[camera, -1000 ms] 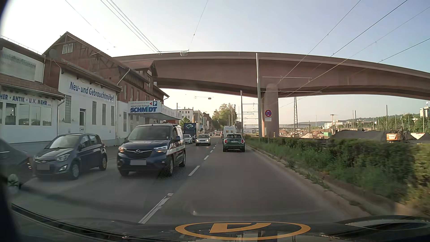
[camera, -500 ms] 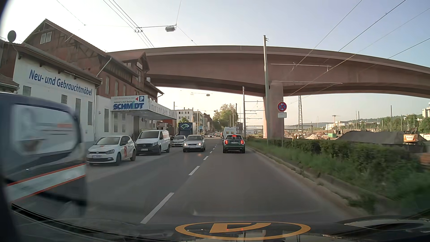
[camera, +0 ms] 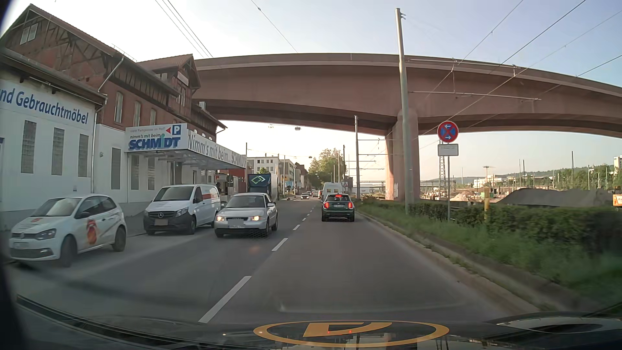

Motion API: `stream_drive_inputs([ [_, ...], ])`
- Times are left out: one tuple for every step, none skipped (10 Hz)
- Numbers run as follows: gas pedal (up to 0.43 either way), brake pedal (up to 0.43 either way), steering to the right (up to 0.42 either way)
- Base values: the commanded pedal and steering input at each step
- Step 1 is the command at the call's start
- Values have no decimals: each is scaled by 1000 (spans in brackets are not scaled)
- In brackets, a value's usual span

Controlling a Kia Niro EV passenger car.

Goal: Follow the waypoints while adhering to traffic rules and regulations

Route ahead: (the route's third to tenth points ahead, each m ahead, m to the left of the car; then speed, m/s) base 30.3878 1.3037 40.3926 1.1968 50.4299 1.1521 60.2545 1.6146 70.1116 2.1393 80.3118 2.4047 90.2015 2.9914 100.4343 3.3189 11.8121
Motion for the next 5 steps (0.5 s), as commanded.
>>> stream_drive_inputs([
  [47,0,-4],
  [8,0,-4],
  [0,0,-4],
  [0,0,-4],
  [0,0,-4],
])
